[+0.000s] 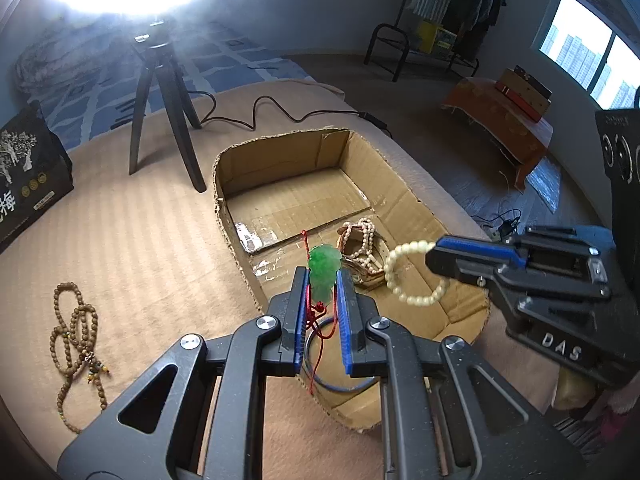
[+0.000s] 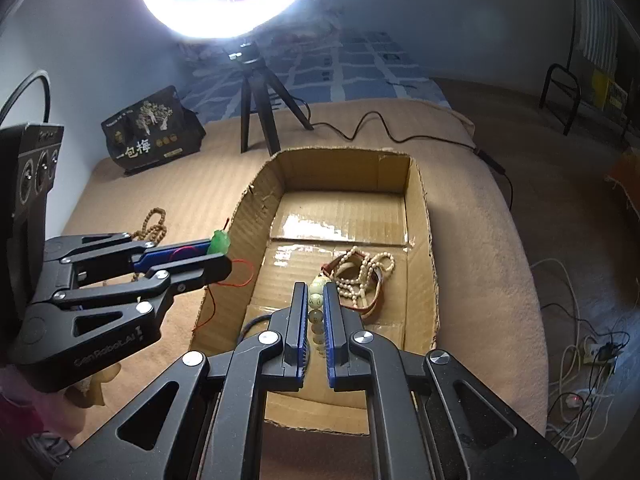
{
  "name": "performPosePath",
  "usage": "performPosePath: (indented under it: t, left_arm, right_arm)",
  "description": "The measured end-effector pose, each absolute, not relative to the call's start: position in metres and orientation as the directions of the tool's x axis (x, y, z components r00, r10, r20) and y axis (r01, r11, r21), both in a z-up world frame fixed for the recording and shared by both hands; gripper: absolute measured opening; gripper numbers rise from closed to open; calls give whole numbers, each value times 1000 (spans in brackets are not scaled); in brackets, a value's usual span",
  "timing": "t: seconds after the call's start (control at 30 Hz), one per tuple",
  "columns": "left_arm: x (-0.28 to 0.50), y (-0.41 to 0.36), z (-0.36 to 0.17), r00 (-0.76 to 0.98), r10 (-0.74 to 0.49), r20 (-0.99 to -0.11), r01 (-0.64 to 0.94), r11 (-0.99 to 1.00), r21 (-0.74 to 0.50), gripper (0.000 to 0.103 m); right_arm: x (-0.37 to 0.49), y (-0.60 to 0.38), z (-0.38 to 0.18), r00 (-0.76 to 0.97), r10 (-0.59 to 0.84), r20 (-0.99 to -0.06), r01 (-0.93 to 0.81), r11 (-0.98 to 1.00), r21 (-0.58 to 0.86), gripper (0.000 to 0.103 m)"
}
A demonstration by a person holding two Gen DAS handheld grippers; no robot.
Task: Organize jewelry
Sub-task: 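Carry the jade pendant over the box with the left tool while the right tool carries the bracelet there, then open both tools to drop the pendant and bracelet into the box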
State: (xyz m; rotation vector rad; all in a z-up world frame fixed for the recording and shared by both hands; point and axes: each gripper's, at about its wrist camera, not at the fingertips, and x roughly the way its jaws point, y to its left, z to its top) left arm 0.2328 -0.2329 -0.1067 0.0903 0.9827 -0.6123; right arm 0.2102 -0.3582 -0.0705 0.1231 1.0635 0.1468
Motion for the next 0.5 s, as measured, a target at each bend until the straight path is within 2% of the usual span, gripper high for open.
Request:
performPosePath:
  t: [0.5]
  left_arm:
    - [245,-241,-110,402,-414,-816,495,849,-187,14]
  right_arm:
    - [213,-360,-78,450,150,-881,-36,988,149,6]
